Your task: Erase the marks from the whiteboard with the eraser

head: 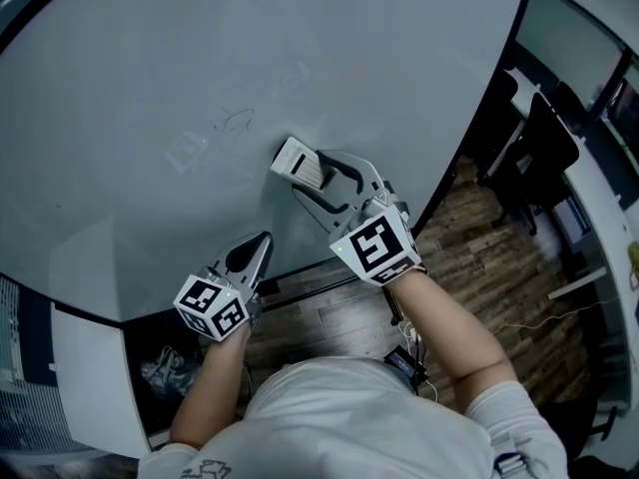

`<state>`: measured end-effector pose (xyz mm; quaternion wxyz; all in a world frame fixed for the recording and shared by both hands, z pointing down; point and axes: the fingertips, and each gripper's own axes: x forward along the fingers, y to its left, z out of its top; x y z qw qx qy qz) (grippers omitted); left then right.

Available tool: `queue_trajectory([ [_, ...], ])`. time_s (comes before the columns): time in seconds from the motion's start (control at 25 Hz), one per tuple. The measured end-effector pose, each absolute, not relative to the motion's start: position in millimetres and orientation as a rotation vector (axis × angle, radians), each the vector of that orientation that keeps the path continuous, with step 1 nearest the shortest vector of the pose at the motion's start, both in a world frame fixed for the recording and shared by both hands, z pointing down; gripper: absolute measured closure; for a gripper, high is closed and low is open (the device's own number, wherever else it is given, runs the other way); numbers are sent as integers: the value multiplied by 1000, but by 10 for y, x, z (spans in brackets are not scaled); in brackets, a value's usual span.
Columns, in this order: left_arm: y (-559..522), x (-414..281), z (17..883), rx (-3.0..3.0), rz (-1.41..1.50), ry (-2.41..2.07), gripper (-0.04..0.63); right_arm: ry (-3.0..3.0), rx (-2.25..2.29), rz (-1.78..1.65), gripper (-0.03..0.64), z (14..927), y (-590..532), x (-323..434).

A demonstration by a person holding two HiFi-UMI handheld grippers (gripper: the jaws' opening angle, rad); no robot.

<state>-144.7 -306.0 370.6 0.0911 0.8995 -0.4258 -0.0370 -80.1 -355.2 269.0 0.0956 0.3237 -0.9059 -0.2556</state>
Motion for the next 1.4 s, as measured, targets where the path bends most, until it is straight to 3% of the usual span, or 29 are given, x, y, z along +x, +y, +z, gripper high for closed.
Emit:
queue_trajectory([
  [0.44,-3013,-1404,3673,2670,-128,-1260,589,-2695,1018,-788,376,2432,-3575,-659],
  [1.04,-2989,-1578,3768,2626,-116,-1291,589,-2681,686,-622,376,3587,-3352,-1366],
  [1.4,-2977,-1597,3775,2628,-106,-1299,589,-2661,661,-622,376,3595,-3355,-1369],
])
